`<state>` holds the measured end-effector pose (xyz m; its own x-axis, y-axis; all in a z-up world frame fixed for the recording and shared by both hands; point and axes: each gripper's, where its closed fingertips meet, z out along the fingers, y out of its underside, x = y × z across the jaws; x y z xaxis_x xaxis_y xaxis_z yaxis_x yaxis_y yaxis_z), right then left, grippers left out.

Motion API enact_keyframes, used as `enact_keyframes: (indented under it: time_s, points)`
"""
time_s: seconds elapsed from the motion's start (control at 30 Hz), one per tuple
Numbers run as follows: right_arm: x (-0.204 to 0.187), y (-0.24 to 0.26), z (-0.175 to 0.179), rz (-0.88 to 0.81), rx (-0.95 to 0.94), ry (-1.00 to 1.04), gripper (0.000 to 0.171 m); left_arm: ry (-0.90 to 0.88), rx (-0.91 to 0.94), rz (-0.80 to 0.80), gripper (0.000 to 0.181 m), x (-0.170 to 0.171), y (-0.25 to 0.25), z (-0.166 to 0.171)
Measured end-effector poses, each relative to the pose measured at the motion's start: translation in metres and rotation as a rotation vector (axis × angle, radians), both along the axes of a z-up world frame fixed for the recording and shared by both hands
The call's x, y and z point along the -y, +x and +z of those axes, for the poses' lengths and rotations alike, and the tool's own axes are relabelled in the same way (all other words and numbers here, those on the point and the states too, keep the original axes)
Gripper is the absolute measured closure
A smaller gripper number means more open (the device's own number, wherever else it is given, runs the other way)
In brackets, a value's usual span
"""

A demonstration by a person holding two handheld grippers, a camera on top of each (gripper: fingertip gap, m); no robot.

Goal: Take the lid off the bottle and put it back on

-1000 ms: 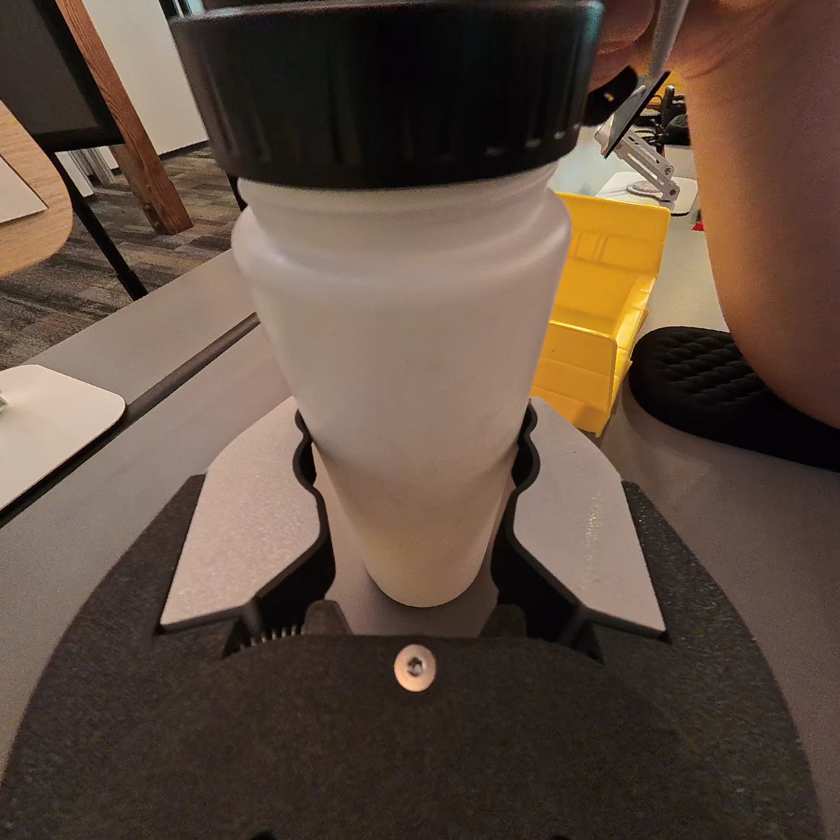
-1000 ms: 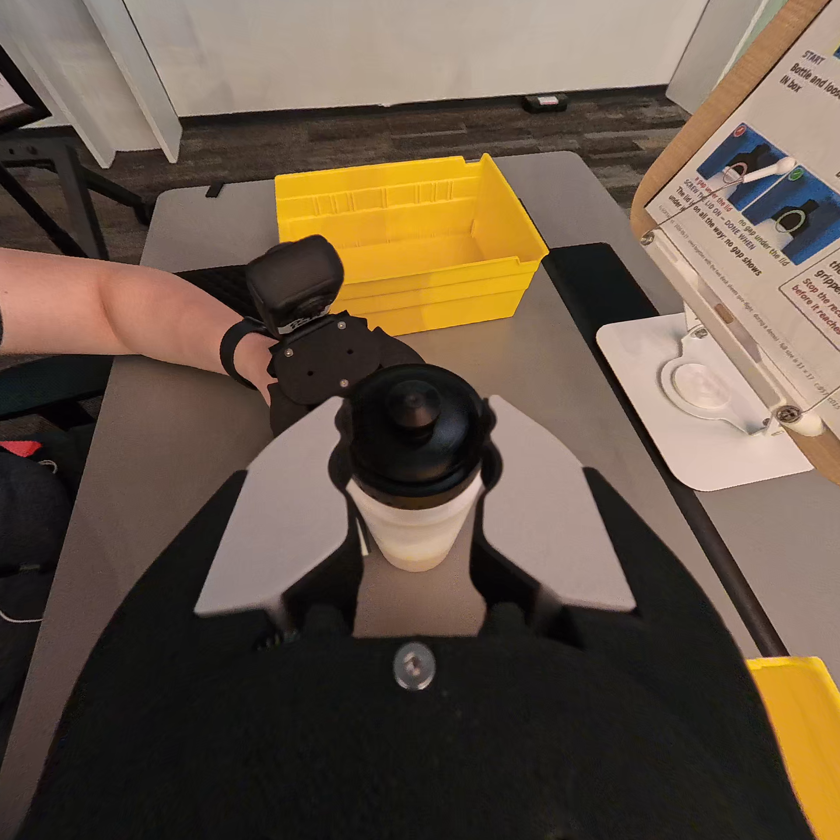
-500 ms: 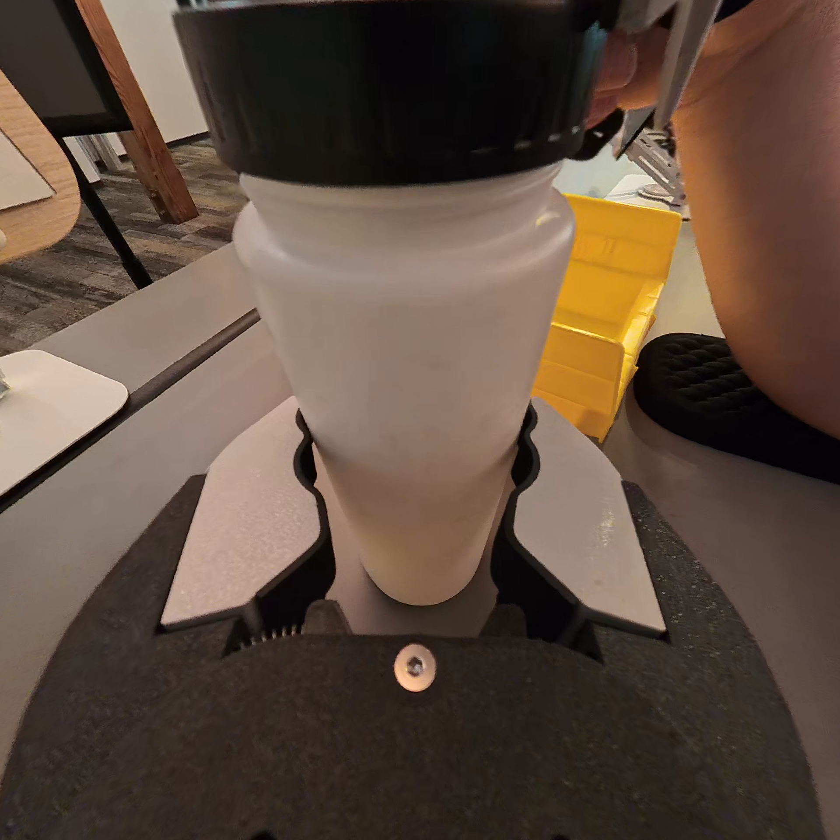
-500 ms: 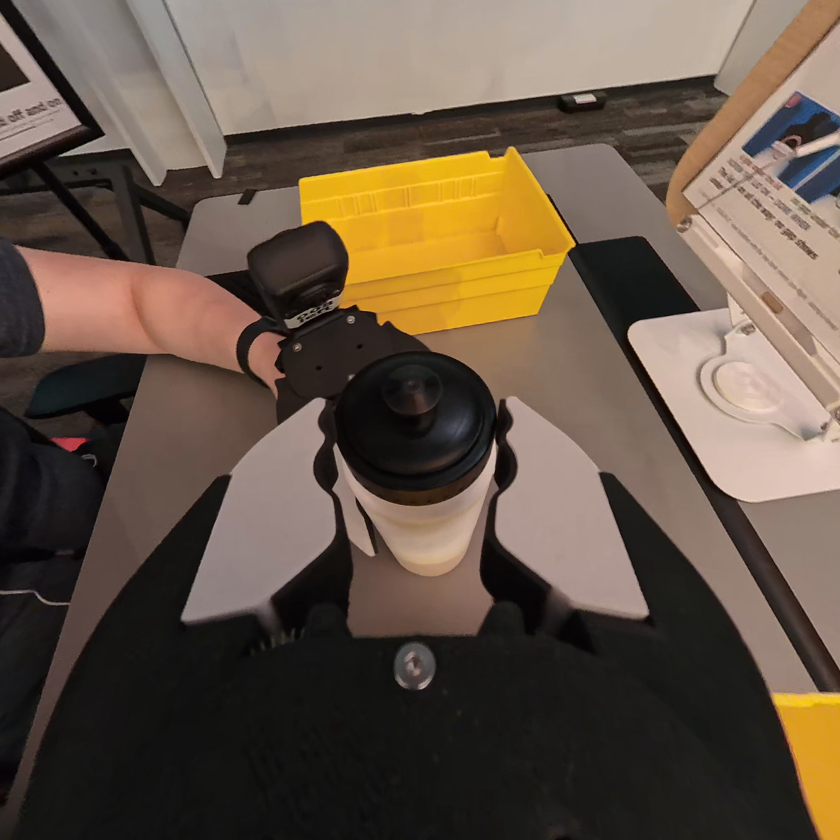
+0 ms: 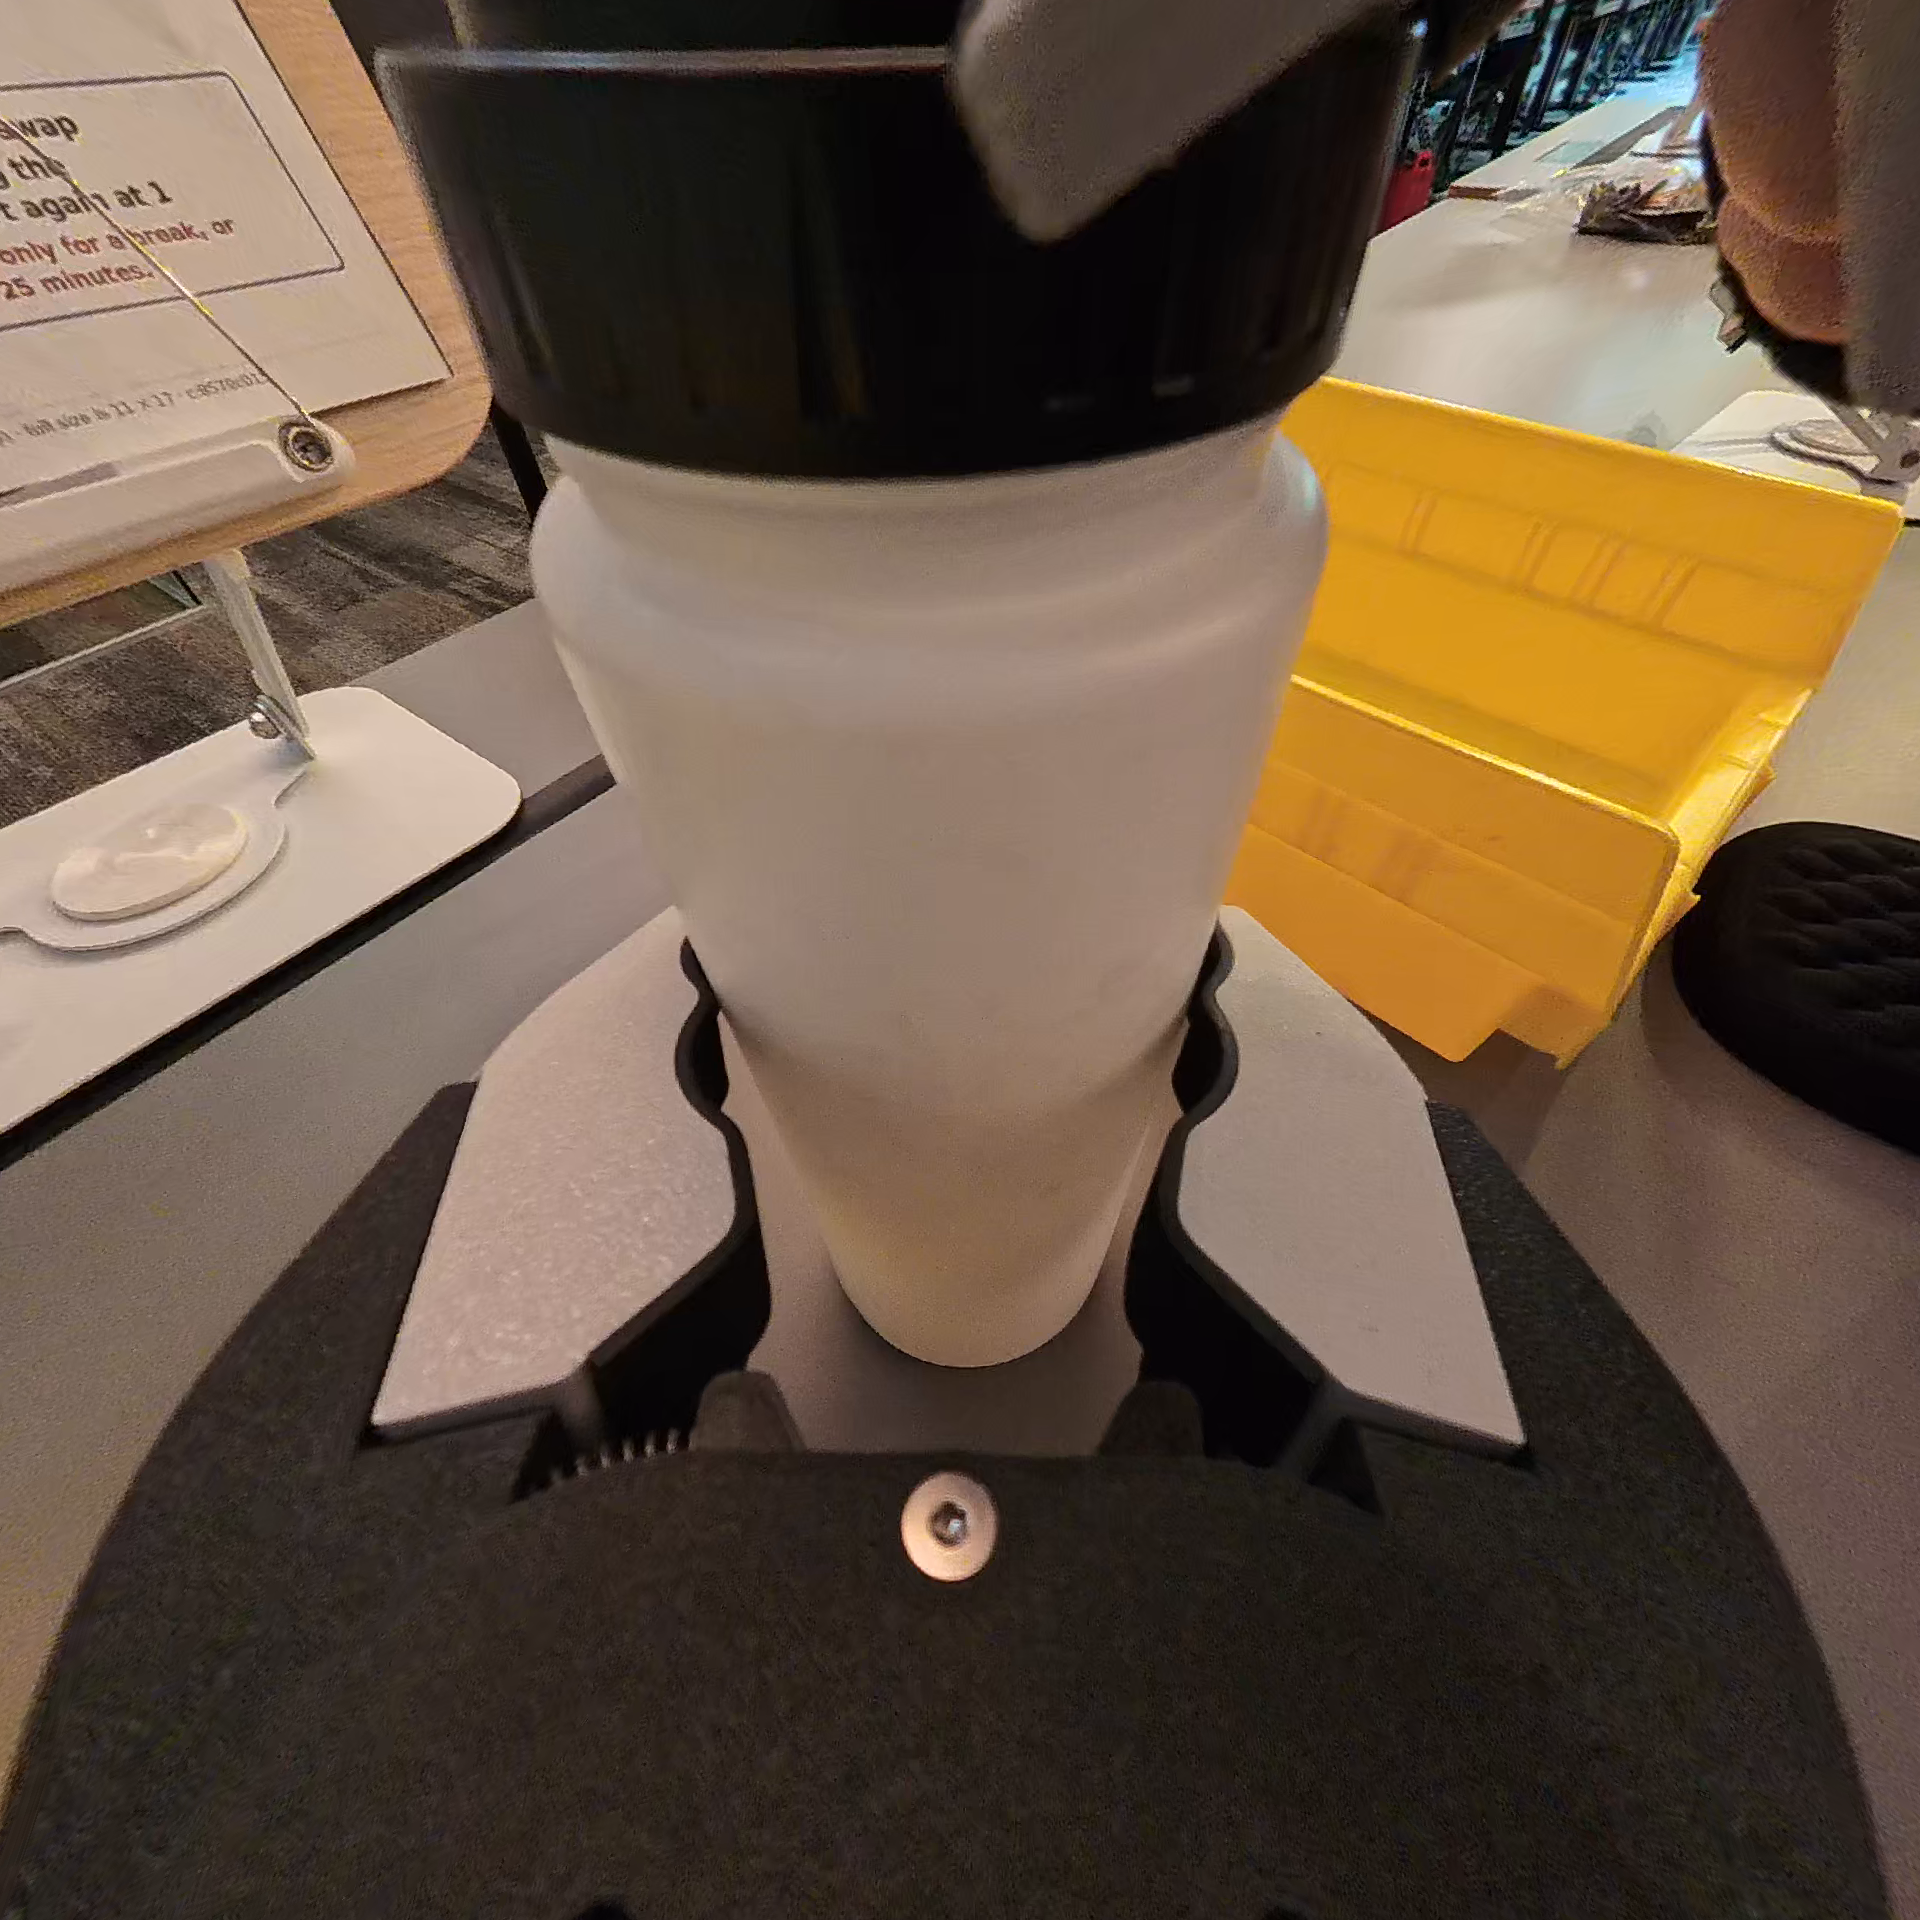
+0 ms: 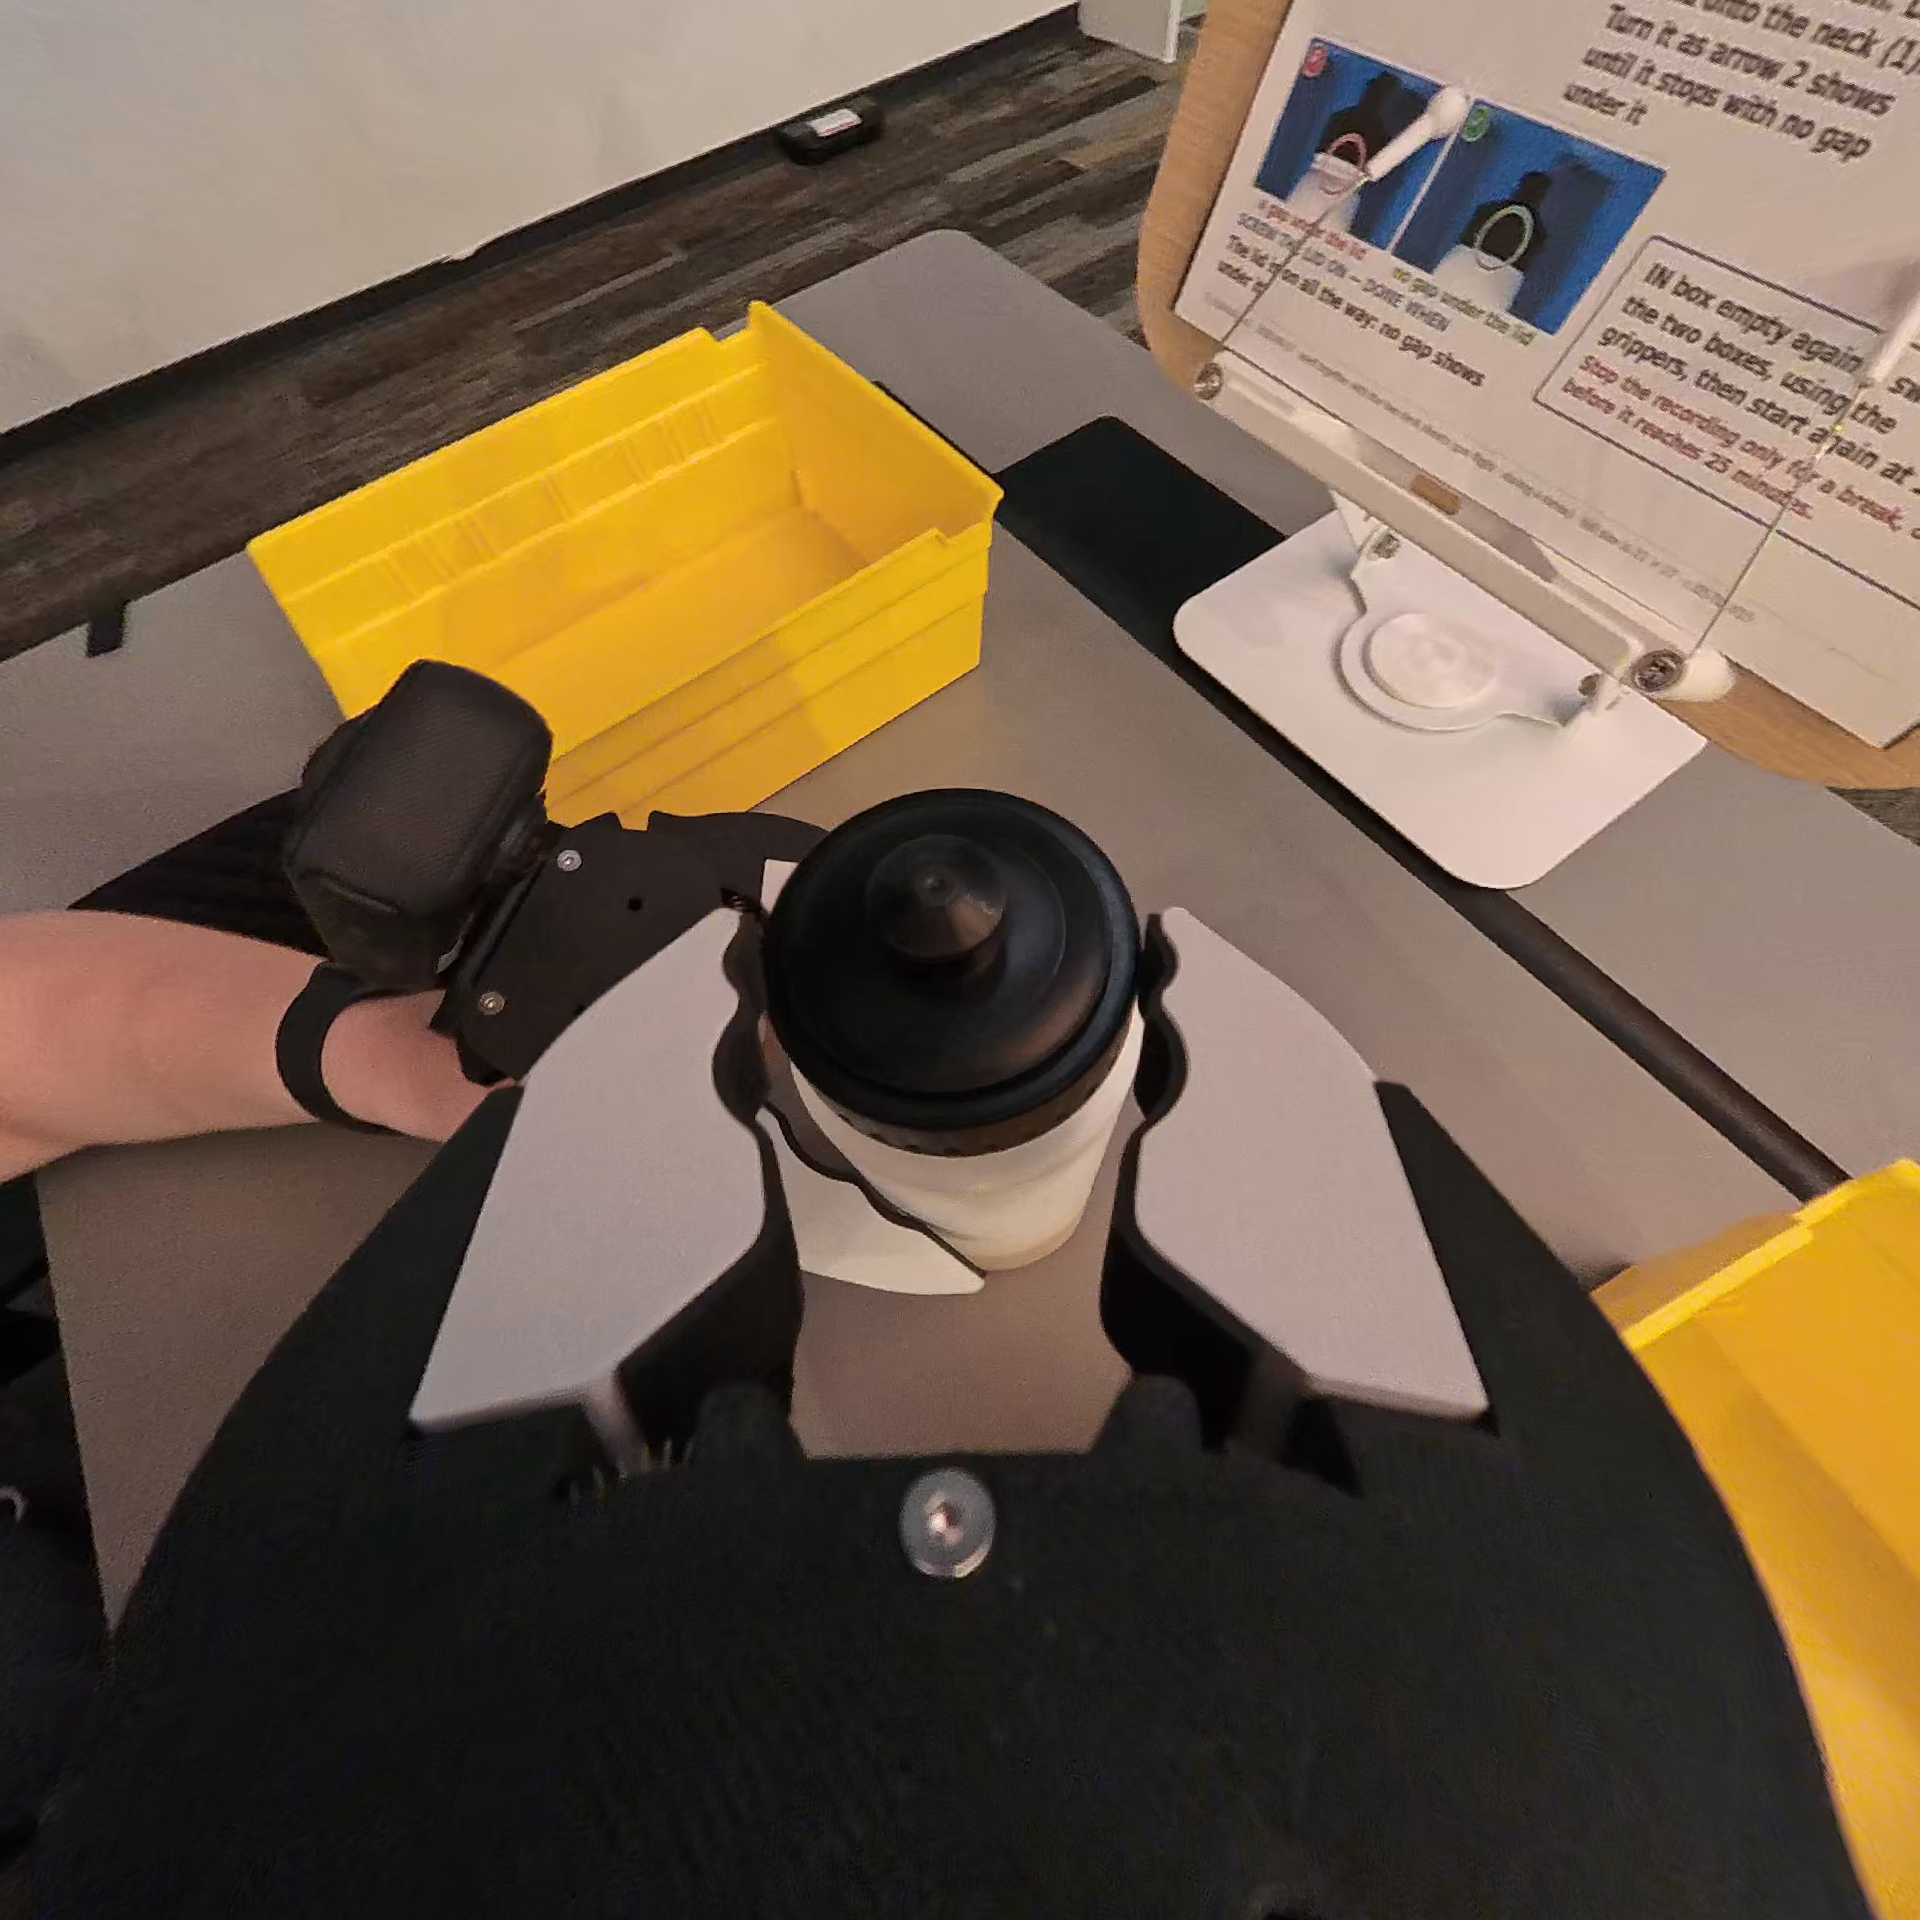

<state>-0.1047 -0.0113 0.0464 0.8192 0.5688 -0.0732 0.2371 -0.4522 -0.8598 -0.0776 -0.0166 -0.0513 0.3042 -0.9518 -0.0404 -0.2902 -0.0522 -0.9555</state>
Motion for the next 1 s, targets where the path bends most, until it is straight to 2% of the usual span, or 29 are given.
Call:
enact_keyframes:
  time_s: [0.07, 0.13, 0.23, 0.37, 0.53, 0.63, 0.83, 1.0]
  points:
    - [-0.001, -0.002, -0.006, -0.006, 0.04, -0.004, 0.097, 0.001, 0.002, -0.023, 0.095, 0.002, 0.001, 0.0]
    - [0.002, -0.003, -0.016, 0.061, 0.125, -0.022, 0.09, 0.002, 0.007, -0.067, 0.095, 0.005, 0.001, 0.0]
    - [0.007, -0.001, -0.014, 0.17, 0.148, 0.007, 0.091, -0.01, 0.017, -0.129, 0.095, 0.008, 0.002, 0.0]
    - [0.01, 0.005, 0.0, 0.282, 0.13, 0.115, 0.095, -0.019, 0.028, -0.198, 0.095, 0.015, 0.004, 0.0]
    - [0.018, 0.007, -0.005, 0.366, 0.088, 0.077, 0.102, -0.022, 0.032, -0.218, 0.095, 0.018, 0.004, 0.0]
    - [0.016, 0.005, -0.004, 0.333, 0.079, 0.059, 0.102, -0.029, 0.024, -0.185, 0.095, 0.015, 0.003, 0.001]
    - [0.001, 0.001, -0.005, 0.084, 0.083, 0.016, 0.102, -0.009, -0.021, 0.003, 0.095, -0.006, -0.005, -0.001]
    - [-0.009, -0.005, -0.006, -0.053, 0.149, 0.079, 0.102, -0.014, -0.013, 0.05, 0.095, -0.016, -0.01, 0.0]
